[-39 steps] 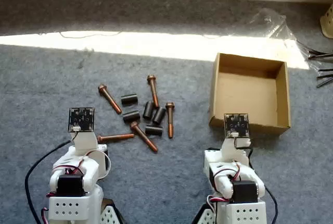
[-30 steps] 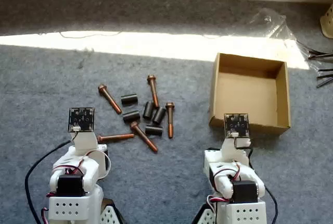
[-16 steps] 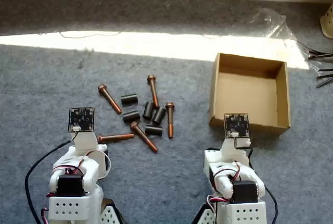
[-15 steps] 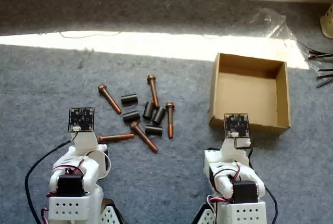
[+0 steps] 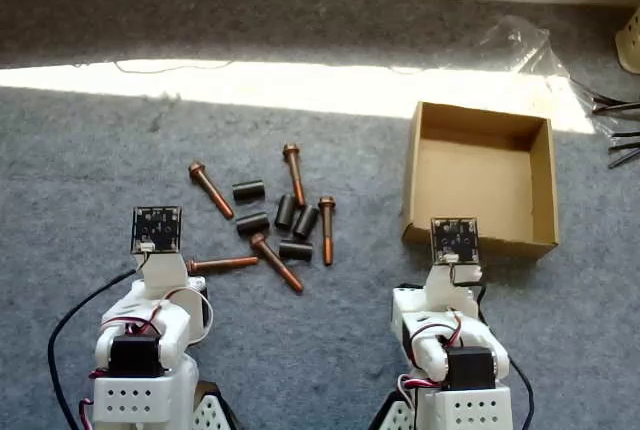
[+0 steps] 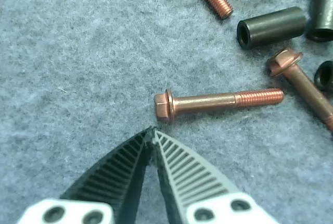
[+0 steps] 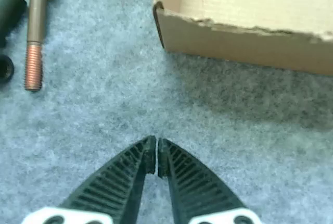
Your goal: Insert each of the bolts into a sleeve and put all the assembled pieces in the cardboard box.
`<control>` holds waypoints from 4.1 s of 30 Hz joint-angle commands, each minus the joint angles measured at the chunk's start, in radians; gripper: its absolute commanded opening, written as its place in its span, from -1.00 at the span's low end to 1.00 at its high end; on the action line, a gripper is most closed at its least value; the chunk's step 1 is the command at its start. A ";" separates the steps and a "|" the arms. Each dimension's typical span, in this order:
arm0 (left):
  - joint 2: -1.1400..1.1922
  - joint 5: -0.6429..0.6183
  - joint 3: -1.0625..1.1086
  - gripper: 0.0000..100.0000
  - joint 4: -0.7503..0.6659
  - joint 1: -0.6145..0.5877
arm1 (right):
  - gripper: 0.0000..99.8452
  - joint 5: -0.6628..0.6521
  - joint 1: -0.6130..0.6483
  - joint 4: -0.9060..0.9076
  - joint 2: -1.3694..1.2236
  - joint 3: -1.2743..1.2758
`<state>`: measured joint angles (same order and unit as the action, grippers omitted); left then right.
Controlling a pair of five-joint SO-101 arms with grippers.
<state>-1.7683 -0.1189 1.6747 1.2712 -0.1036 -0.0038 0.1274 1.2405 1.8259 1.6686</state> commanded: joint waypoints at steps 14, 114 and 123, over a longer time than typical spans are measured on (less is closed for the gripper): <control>-0.007 0.000 0.022 -0.98 0.005 -0.002 | -0.98 0.005 0.002 0.002 0.008 0.110; 0.002 0.480 -0.272 -0.97 -0.092 -0.234 | -0.77 -0.483 -0.265 0.035 -0.573 -0.740; 0.025 0.545 -0.352 -0.97 -0.021 -0.234 | -0.77 -0.462 -0.076 0.038 -0.944 -0.924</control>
<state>-1.7760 0.4181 1.3894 1.2359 -0.3291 -0.4749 -0.0230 1.2743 0.9605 0.8201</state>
